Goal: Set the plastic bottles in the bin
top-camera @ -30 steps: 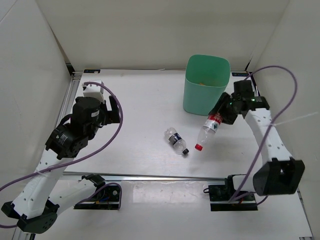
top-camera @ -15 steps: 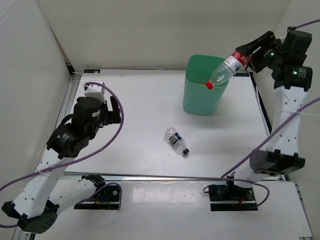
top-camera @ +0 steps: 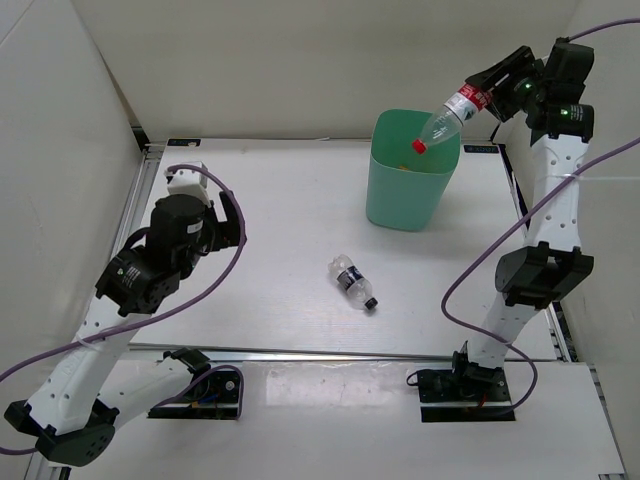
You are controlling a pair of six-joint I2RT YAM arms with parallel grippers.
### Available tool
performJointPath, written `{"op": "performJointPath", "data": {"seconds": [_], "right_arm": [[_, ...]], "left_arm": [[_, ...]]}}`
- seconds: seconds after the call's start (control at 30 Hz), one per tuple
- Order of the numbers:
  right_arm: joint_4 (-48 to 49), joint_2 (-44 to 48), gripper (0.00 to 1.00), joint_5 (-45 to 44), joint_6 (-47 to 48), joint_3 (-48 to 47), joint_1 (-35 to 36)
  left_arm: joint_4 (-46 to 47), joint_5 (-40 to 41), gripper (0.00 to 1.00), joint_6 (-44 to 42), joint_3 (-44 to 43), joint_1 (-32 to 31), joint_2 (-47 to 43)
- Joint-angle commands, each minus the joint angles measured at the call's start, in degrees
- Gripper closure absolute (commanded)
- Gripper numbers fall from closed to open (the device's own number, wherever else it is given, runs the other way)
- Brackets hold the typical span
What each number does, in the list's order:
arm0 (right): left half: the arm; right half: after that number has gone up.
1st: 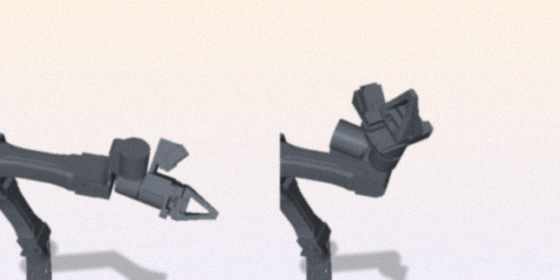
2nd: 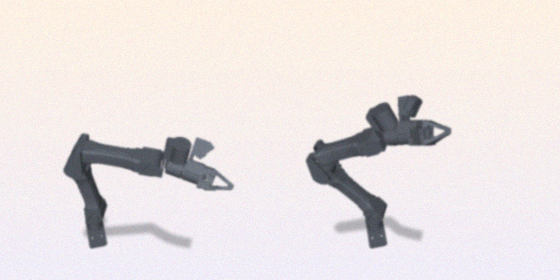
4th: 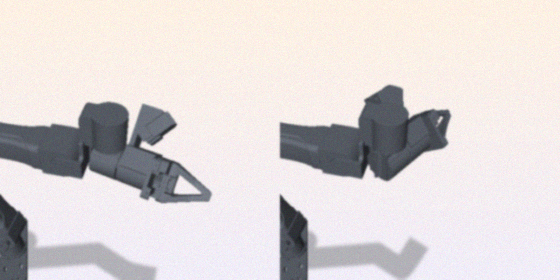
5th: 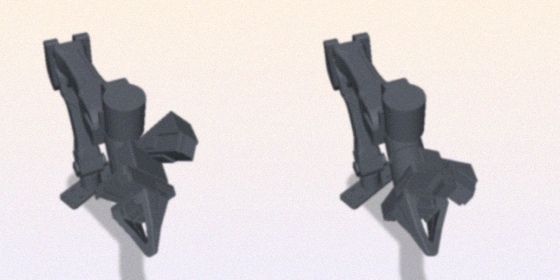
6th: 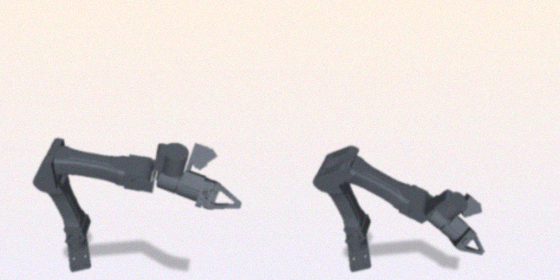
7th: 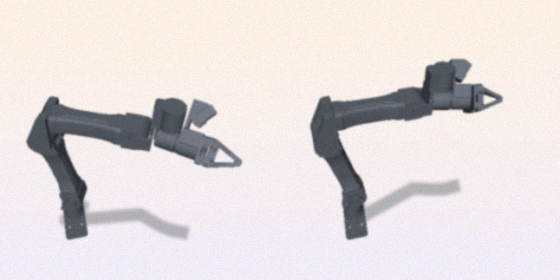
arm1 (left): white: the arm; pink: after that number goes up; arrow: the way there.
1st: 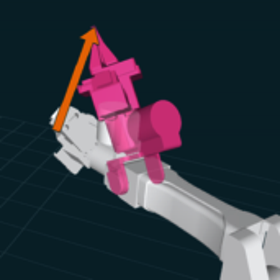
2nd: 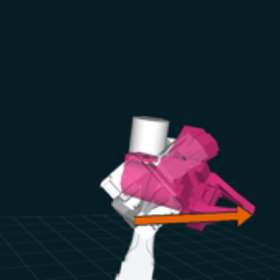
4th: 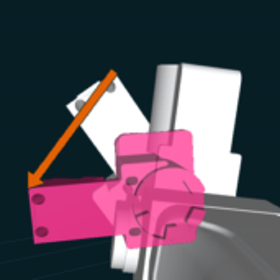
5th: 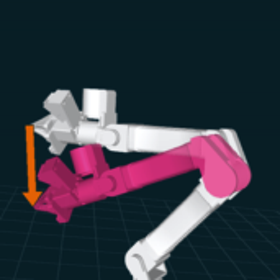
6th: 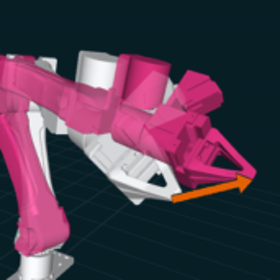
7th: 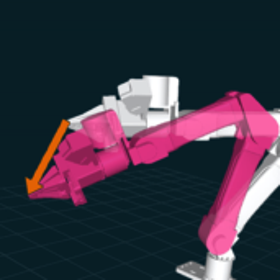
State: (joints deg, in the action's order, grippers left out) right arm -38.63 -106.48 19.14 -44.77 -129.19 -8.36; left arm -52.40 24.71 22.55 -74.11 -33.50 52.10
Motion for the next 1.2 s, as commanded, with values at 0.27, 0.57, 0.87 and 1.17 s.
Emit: {"op": "performJointPath", "data": {"seconds": [0.27, 0.57, 0.87, 1.17], "right_arm": [[5.5, -1.81, 0.17, -3.4, 10.05, -4.85, 3.53], [4.27, 1.44, 0.03, -6.13, 15.59, -4.85, 4.05], [2.87, 21.54, 0.01, 1.96, 24.09, 18.24, 20.44], [-8.64, 25.89, 0.01, -12.26, 35.71, 41.8, 44.46]], "left_arm": [[-1.04, -1.5, 0.0, 4.09, 2.12, -0.17, 3.01], [0.01, -3.26, 0.0, 6.8, 1.51, -0.17, 6.79], [2.74, -0.1, 0.0, 4.36, 4.58, -0.17, 3.71], [2.74, -1.5, 0.0, 3.82, 6.25, -0.17, 3.19]]}}
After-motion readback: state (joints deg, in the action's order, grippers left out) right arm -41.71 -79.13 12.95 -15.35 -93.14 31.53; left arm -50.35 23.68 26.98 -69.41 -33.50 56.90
